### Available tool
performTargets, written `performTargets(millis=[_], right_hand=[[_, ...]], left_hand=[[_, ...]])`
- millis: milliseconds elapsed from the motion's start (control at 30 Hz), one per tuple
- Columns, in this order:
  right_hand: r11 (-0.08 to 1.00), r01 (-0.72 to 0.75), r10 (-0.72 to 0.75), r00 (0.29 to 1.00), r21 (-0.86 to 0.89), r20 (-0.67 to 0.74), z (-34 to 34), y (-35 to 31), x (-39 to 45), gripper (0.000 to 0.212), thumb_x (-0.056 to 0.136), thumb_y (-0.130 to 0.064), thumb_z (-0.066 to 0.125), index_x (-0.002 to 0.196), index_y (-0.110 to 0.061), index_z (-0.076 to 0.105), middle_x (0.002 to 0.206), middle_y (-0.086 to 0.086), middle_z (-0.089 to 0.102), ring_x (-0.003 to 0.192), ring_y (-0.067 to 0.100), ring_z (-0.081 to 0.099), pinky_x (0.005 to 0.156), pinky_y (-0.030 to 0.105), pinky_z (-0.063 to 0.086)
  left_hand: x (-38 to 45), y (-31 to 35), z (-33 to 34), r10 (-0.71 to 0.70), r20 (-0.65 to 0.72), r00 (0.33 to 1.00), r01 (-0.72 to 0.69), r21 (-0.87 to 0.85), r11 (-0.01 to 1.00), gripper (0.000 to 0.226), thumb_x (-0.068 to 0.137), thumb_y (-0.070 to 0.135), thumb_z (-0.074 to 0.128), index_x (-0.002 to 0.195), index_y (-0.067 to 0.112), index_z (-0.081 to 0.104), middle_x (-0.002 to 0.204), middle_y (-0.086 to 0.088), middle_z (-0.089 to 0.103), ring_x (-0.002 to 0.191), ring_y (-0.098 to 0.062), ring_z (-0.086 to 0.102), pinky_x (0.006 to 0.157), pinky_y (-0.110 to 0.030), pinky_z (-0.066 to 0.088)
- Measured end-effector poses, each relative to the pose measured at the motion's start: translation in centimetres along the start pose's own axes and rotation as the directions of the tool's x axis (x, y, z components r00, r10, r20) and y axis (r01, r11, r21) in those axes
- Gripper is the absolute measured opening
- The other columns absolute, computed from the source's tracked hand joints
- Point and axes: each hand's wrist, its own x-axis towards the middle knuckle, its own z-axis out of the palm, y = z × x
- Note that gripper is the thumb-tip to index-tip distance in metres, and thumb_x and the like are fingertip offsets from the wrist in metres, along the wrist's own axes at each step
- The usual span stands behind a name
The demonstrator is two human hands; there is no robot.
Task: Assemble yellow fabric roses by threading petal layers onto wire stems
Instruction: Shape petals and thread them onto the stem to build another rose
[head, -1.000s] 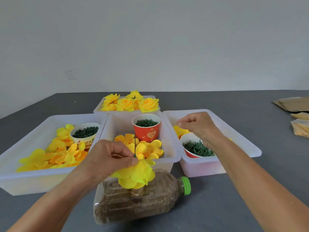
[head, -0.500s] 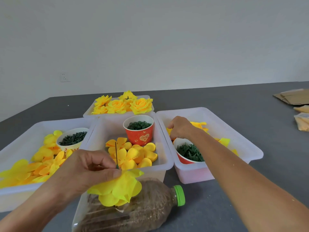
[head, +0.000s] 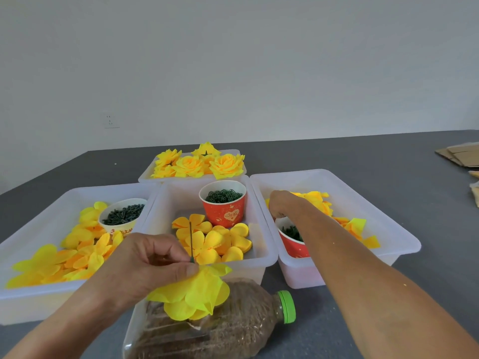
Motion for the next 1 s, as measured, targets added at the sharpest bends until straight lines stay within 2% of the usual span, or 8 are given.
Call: performTargets(millis=[233, 333, 400, 467, 600, 800, 900, 1000], right_hand=[[0.988, -0.012, 0.013, 1.0, -0.157, 0.001, -0.32, -0.29, -0.49, 0.033, 0.088, -0.002, 0.048, 0.058, -0.008, 0.036, 0.063, 0.004, 0.035, 0.055, 0.016, 0.034, 0.049, 0.022, 0.03], [0.988, -0.024, 0.032, 0.998, -0.153, 0.048, -0.2, -0.31, -0.32, 0.032, 0.089, -0.006, 0.052, 0.061, -0.009, 0.037, 0.065, 0.004, 0.033, 0.069, 0.023, 0.041, 0.061, 0.026, 0.037], [0.992, -0.032, 0.046, 0.993, -0.123, 0.107, -0.12, -0.21, -0.19, 0.026, 0.09, -0.006, 0.049, 0.068, -0.006, 0.035, 0.066, 0.005, 0.025, 0.061, 0.02, 0.033, 0.068, 0.03, 0.034], [0.995, -0.048, 0.057, 0.992, -0.086, 0.114, -0.14, -0.11, -0.09, 0.025, 0.088, -0.001, 0.044, 0.068, -0.007, 0.031, 0.067, 0.005, 0.021, 0.056, 0.016, 0.024, 0.064, 0.029, 0.032], [0.996, -0.028, 0.031, 0.999, -0.082, 0.042, -0.22, -0.21, -0.49, 0.037, 0.09, -0.004, 0.05, 0.058, -0.01, 0.033, 0.062, 0.005, 0.031, 0.053, 0.014, 0.029, 0.05, 0.021, 0.029], [0.999, 0.002, 0.004, 0.99, -0.039, 0.14, -0.14, -0.14, -0.48, 0.029, 0.093, -0.005, 0.048, 0.066, -0.012, 0.038, 0.067, 0.001, 0.032, 0.077, 0.024, 0.038, 0.065, 0.026, 0.035], [0.995, -0.044, 0.051, 0.995, -0.086, 0.084, -0.08, -0.11, -0.44, 0.035, 0.092, -0.002, 0.046, 0.062, -0.011, 0.03, 0.065, 0.005, 0.029, 0.075, 0.024, 0.038, 0.072, 0.028, 0.034], [0.996, -0.069, 0.071, 0.997, -0.063, 0.032, -0.16, -0.01, -0.22, 0.033, 0.089, -0.004, 0.05, 0.06, -0.009, 0.035, 0.062, 0.004, 0.035, 0.061, 0.017, 0.04, 0.061, 0.025, 0.037]], left_hand=[[-0.44, 0.05, -0.04, -0.039, -0.023, 0.999, 0.04, 0.003, 0.999, 0.016, 0.054, 0.02, 0.077, 0.06, 0.006, 0.07, 0.065, -0.012, 0.066, 0.062, -0.018, 0.058, 0.059, -0.027, 0.047], [-0.54, -0.1, -0.06, -0.025, -0.029, 0.999, 0.025, -0.004, 1.0, 0.014, 0.054, 0.02, 0.077, 0.059, 0.009, 0.07, 0.065, -0.012, 0.067, 0.062, -0.016, 0.059, 0.058, -0.024, 0.049], [-0.58, -0.15, -0.1, -0.015, -0.027, 1.0, 0.015, -0.006, 1.0, 0.013, 0.054, 0.021, 0.077, 0.059, 0.01, 0.07, 0.064, -0.009, 0.066, 0.061, -0.015, 0.059, 0.058, -0.023, 0.048], [-0.58, -0.17, -0.11, -0.007, -0.022, 1.0, 0.007, 0.003, 1.0, 0.013, 0.057, 0.02, 0.077, 0.059, 0.01, 0.07, 0.062, -0.005, 0.065, 0.061, -0.014, 0.058, 0.058, -0.023, 0.048], [-0.42, -0.43, -0.18, -0.005, -0.026, 1.0, 0.005, 0.01, 1.0, 0.011, 0.067, 0.005, 0.078, 0.061, 0.009, 0.07, 0.062, -0.004, 0.065, 0.061, -0.013, 0.058, 0.058, -0.022, 0.048], [-0.47, -0.51, -0.16, 0.009, -0.029, 1.0, -0.009, -0.001, 1.0, 0.012, 0.068, 0.002, 0.078, 0.06, 0.007, 0.07, 0.06, -0.001, 0.064, 0.058, -0.009, 0.057, 0.056, -0.018, 0.046], [-0.43, -0.57, -0.12, 0.02, -0.04, 0.999, -0.02, 0.002, 1.0, 0.013, 0.068, 0.001, 0.078, 0.059, 0.008, 0.07, 0.06, -0.001, 0.064, 0.058, -0.008, 0.057, 0.056, -0.018, 0.046], [-0.46, -0.69, -0.13, 0.027, -0.045, 0.999, -0.027, 0.006, 1.0, 0.013, 0.068, 0.002, 0.078, 0.06, 0.007, 0.07, 0.062, -0.002, 0.063, 0.059, -0.009, 0.057, 0.056, -0.018, 0.045]])
